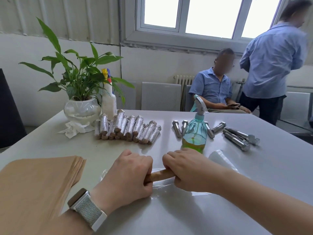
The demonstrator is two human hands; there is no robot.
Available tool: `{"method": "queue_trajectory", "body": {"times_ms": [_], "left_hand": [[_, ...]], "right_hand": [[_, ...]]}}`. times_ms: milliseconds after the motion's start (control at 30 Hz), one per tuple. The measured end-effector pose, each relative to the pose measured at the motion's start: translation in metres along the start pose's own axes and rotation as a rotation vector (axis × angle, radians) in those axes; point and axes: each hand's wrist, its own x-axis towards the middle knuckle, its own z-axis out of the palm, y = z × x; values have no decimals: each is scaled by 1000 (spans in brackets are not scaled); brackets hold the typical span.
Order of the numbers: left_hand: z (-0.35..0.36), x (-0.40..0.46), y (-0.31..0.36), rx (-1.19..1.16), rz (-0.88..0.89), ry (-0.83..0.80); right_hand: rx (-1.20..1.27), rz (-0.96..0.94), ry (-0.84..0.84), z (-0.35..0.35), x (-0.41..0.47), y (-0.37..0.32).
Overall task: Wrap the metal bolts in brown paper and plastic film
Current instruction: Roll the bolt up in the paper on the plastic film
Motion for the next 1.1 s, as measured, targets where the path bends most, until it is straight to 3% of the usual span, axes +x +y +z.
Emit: {"method": "queue_trajectory", "body": {"times_ms": [233, 500, 800, 1100], "left_hand": [[-1, 2, 1, -3, -4, -18], [1, 3, -4, -56, -40, -107], [5, 2, -5, -21, -20, -138], [-24, -1, -28, -243, -135, -135]], "right_hand": [[125, -21, 47, 9, -16, 8], [469, 65, 94, 24, -24, 16], [547, 51, 261, 44, -37, 11], [543, 71, 385, 50, -36, 5]]}}
